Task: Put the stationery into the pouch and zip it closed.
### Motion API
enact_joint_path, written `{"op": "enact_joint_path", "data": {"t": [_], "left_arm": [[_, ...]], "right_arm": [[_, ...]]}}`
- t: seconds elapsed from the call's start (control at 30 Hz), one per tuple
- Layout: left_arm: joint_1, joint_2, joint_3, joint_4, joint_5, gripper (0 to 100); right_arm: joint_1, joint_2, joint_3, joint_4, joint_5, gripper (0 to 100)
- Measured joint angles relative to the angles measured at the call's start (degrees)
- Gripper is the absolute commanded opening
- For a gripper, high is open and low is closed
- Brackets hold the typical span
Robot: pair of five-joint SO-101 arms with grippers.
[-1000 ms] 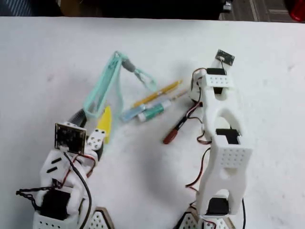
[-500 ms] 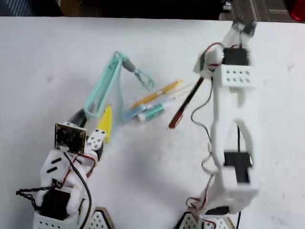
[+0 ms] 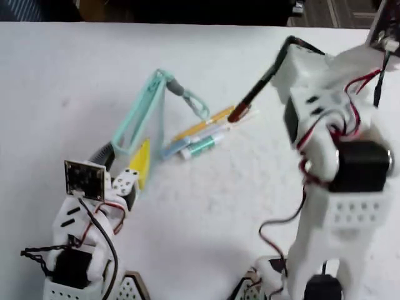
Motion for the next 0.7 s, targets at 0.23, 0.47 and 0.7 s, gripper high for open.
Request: {"op": "enact_joint_path", "data": {"t": [0.23, 0.47, 0.7], "left_arm": [[0.00, 0.00, 0.00, 0.00, 0.00, 20], [0.00, 0.00, 0.00, 0.00, 0.00, 20], [0.00, 0.00, 0.00, 0.00, 0.00, 20]], "right_arm": [[-15.65, -5.54, 0.00, -7.91, 9.76, 1.5], [-29.27, -6.86, 0.00, -19.08, 18.20, 1.5], [-35.87, -3.87, 0.00, -21.01, 19.25, 1.5]]}}
